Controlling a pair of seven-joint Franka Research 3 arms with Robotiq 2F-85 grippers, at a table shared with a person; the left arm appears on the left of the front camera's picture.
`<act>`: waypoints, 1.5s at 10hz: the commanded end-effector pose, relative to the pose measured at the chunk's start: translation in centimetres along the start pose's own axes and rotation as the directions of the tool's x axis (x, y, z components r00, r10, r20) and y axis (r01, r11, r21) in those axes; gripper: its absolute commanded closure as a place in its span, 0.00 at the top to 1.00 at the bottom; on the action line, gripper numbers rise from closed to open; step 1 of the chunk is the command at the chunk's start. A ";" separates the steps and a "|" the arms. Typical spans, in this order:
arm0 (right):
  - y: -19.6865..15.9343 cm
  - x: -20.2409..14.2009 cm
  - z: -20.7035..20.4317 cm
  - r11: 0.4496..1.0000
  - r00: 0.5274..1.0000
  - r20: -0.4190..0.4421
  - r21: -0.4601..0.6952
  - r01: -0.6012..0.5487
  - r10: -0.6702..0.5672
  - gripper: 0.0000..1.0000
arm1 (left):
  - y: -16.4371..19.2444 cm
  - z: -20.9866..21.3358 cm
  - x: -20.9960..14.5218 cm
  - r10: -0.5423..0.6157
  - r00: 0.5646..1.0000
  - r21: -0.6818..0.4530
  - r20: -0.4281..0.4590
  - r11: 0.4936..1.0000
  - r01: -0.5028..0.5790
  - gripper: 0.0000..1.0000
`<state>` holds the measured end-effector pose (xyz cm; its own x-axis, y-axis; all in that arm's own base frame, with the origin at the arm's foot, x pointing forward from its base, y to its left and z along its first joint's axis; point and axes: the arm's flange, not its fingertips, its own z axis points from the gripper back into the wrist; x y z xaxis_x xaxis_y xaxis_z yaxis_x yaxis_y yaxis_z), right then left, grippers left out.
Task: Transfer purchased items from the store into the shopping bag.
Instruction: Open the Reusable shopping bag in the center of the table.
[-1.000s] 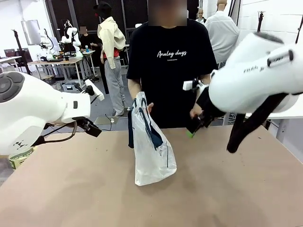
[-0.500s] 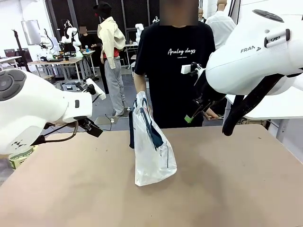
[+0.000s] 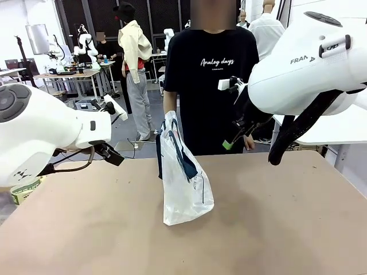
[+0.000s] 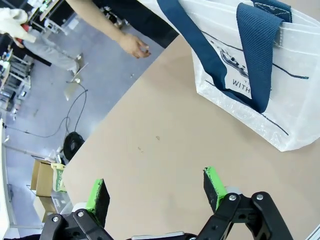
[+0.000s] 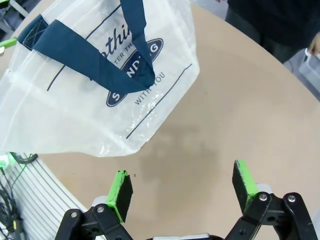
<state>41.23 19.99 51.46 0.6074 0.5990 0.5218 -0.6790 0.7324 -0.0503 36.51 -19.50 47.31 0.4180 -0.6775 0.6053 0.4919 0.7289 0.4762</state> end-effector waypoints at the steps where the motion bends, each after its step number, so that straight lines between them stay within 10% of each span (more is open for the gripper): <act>1: -0.9 1.1 0.1 0.997 0.999 0.011 0.057 0.043 -0.044 1.00 | 1.6 0.1 1.3 0.051 0.997 -0.214 -0.059 0.975 -0.063 1.00; 4: -4.0 5.6 1.5 0.988 0.997 -0.015 0.135 0.071 -0.069 1.00 | 7.6 0.4 6.3 0.142 0.967 -0.449 -0.213 0.865 -0.226 1.00; 8: -8.7 11.2 3.2 0.963 0.996 -0.087 0.267 0.031 -0.008 1.00 | 13.5 1.1 12.2 0.217 0.950 -0.397 -0.225 0.870 -0.292 1.00; 11: -11.6 14.2 1.2 0.957 0.995 -0.094 0.286 0.050 -0.023 1.00 | 14.5 -2.6 14.2 0.241 0.945 -0.535 -0.220 0.781 -0.323 1.00; 12: -12.1 14.1 1.1 0.958 0.999 -0.033 0.285 0.026 -0.017 1.00 | 14.4 0.9 12.7 0.220 0.949 -0.425 -0.224 0.854 -0.298 1.00; 15: -11.8 13.5 0.7 0.965 0.995 -0.094 0.257 0.053 -0.030 1.00 | 13.9 -1.0 13.7 0.230 0.946 -0.458 -0.228 0.832 -0.313 1.00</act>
<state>56.70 19.48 60.20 0.6577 0.6091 0.4432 -0.7340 0.6506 0.1951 49.19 -18.20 62.51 0.6768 -0.4940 0.5458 0.6241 0.7783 -0.0695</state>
